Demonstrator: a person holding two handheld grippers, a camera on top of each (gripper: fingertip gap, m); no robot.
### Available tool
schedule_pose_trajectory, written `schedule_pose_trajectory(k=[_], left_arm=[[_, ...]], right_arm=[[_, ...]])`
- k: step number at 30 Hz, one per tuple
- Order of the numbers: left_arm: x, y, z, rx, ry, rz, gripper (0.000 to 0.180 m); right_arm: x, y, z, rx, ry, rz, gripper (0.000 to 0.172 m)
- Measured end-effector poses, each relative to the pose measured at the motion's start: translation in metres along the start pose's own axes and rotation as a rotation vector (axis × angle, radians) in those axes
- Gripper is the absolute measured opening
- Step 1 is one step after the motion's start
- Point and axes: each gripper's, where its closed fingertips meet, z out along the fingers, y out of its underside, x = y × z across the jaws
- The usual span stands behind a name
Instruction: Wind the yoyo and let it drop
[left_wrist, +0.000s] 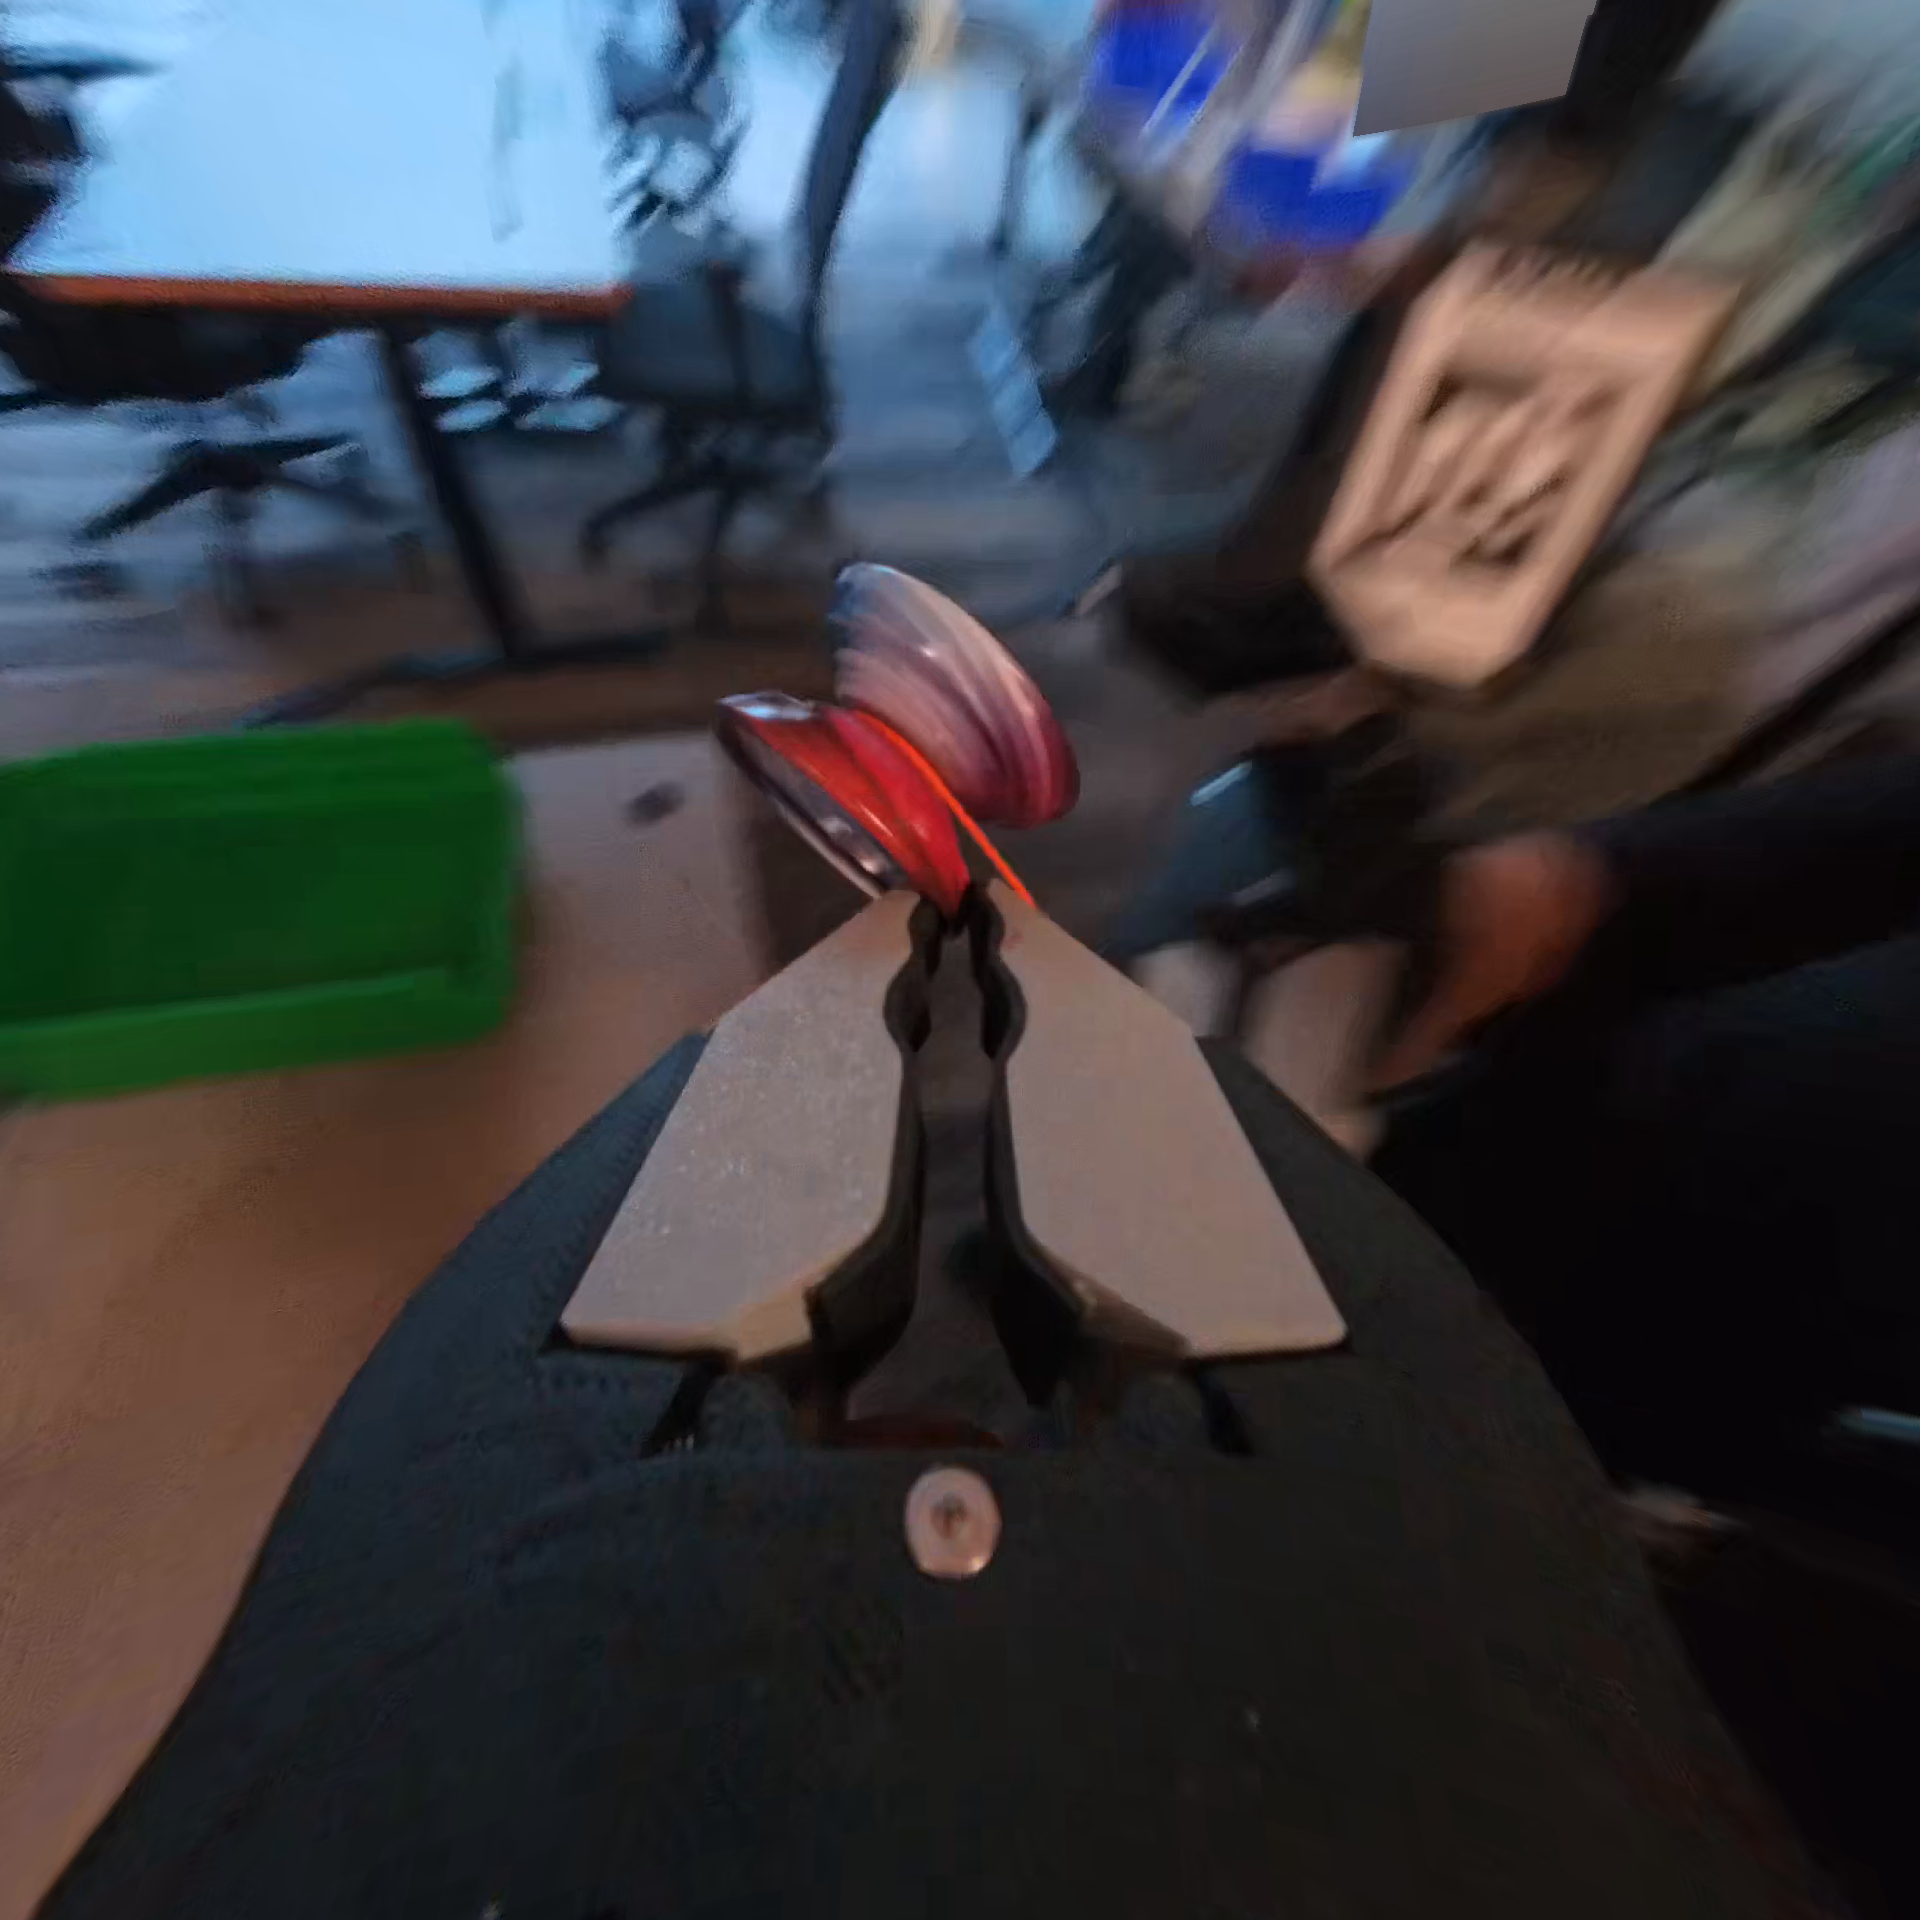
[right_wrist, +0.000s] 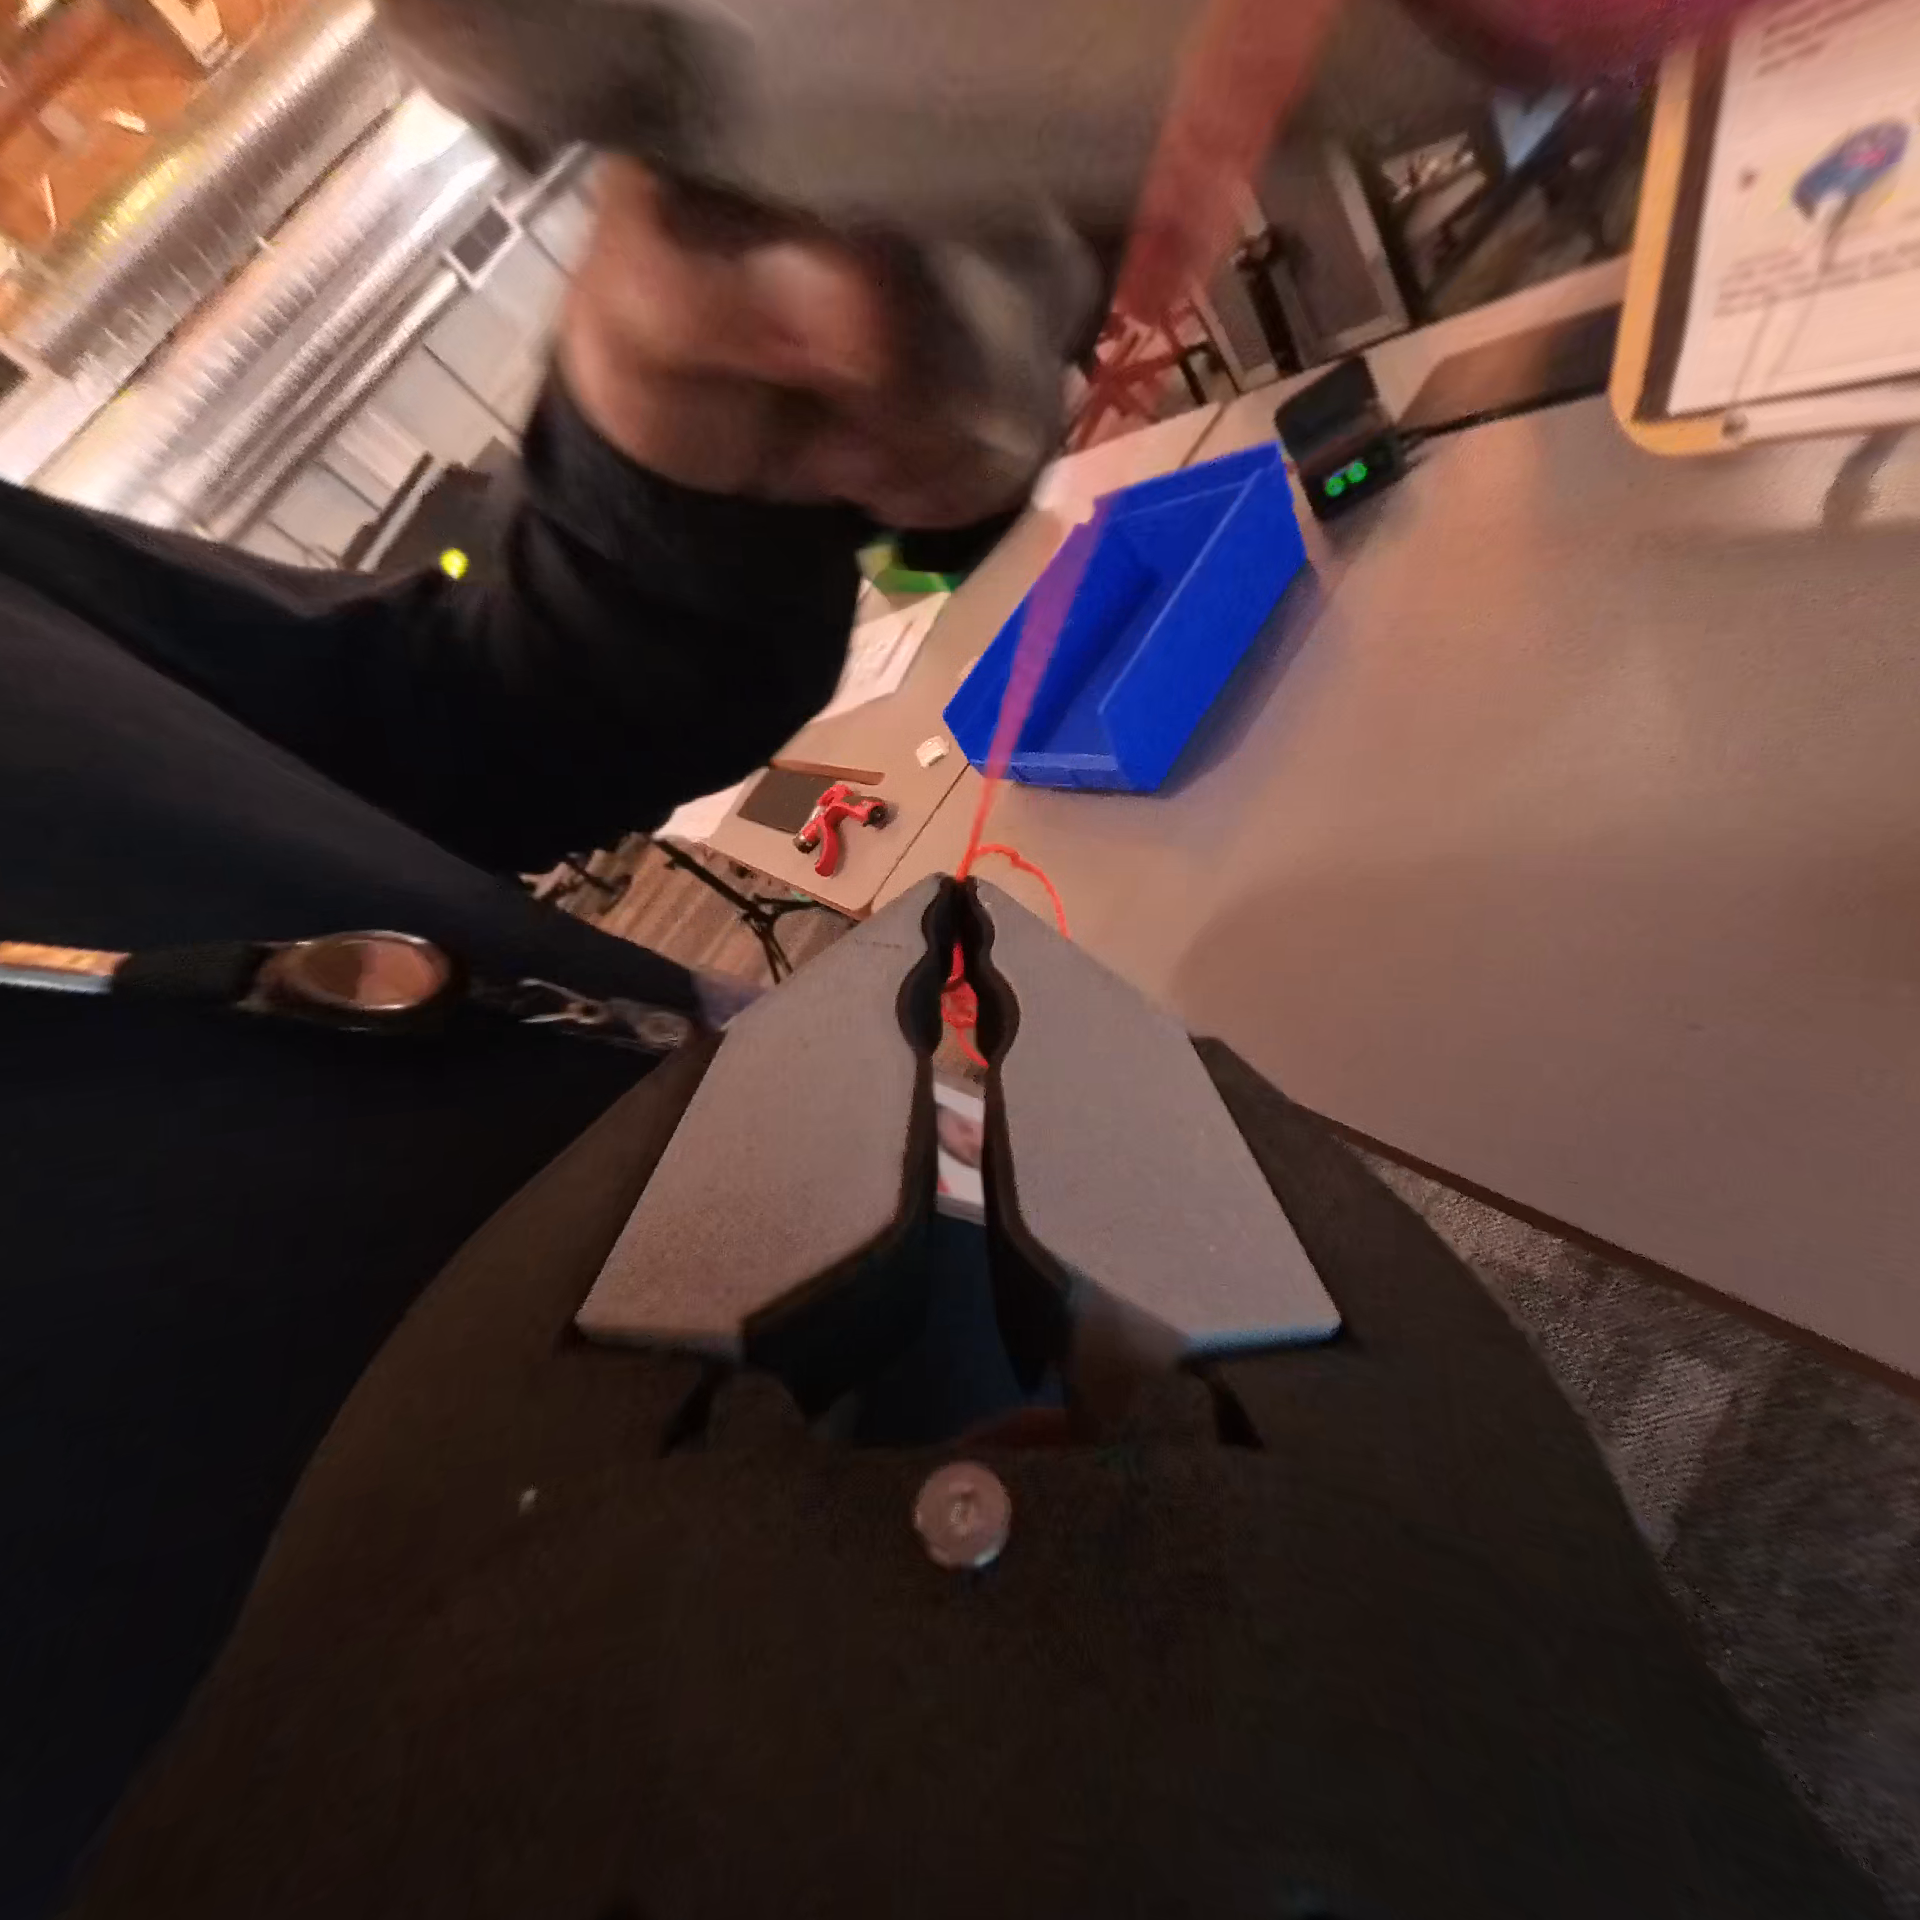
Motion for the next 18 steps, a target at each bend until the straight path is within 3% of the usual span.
schedule_pose_trajectory(k=[2, 4, 6, 9, 12, 14, 16, 18], left_arm=[[0.026, -0.033, -0.021, 0.160, 0.233, -0.138, 0.002], [0.047, -0.036, -0.040, 0.148, 0.417, -0.145, 0.002], [0.063, -0.011, -0.049, 0.014, 0.502, -0.071, 0.002], [0.073, 0.051, -0.048, -0.290, 0.504, 0.022, 0.002], [0.040, 0.114, -0.033, -0.589, 0.260, 0.155, 0.002], [0.002, 0.125, -0.021, -0.654, 0.030, 0.245, 0.002], [-0.017, 0.107, -0.005, -0.541, -0.101, 0.252, 0.002], [-0.014, 0.073, 0.006, -0.335, -0.103, 0.148, 0.002]], right_arm=[[0.020, 0.003, -0.010, 0.001, 0.044, 0.026, 0.002], [0.036, -0.004, -0.034, 0.025, 0.103, 0.029, 0.000], [0.046, -0.019, -0.066, 0.076, 0.165, 0.018, 0.000], [0.038, -0.050, -0.110, 0.191, 0.168, 0.011, 0.000], [0.000, -0.068, -0.118, 0.236, 0.039, 0.004, 0.000], [-0.017, -0.054, -0.090, 0.149, 0.016, -0.016, 0.000], [-0.038, -0.033, -0.050, 0.075, -0.080, 0.009, 0.000], [-0.035, -0.009, -0.018, 0.008, -0.082, 0.042, 0.000]])
